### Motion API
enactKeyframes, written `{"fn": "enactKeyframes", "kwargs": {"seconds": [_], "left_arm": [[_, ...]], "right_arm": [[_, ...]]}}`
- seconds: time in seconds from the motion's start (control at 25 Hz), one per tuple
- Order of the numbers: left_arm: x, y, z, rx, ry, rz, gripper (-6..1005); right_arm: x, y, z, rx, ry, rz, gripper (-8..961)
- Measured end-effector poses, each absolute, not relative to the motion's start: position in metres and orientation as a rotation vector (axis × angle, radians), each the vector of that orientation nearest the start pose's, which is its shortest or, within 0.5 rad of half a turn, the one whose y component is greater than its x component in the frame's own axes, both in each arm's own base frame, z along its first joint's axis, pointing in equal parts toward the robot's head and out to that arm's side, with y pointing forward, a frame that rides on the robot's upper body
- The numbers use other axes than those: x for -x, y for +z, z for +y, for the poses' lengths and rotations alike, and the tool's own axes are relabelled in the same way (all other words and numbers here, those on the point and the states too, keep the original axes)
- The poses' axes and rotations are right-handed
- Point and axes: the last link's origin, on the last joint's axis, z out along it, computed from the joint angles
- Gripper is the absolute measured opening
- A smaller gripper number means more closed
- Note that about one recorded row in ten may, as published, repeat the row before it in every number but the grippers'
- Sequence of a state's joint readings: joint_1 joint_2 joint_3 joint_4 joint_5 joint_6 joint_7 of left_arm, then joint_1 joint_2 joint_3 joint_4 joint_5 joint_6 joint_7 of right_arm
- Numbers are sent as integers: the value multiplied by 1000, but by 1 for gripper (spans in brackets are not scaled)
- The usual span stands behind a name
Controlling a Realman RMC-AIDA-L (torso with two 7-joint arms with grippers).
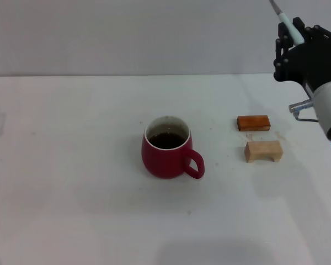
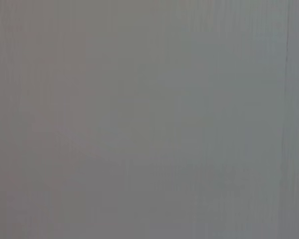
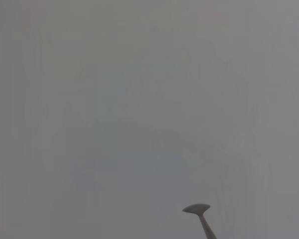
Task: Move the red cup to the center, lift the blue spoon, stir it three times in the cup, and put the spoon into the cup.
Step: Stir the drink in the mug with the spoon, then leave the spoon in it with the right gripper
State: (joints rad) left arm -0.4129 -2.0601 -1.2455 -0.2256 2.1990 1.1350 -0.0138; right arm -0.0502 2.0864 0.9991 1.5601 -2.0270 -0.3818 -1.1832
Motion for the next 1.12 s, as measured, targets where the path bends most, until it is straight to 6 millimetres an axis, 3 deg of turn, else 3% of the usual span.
{"fn": "enactKeyframes", "kwargs": {"seconds": [0.64,1.12], "left_arm": [[368,54,334,1129,-627,-618,859],[369,54,334,1137,-622,-616,859]], "right_arm": [[-148,0,299,1439,447,261,159],[-157,-8,314,1365,223,365,158]]}}
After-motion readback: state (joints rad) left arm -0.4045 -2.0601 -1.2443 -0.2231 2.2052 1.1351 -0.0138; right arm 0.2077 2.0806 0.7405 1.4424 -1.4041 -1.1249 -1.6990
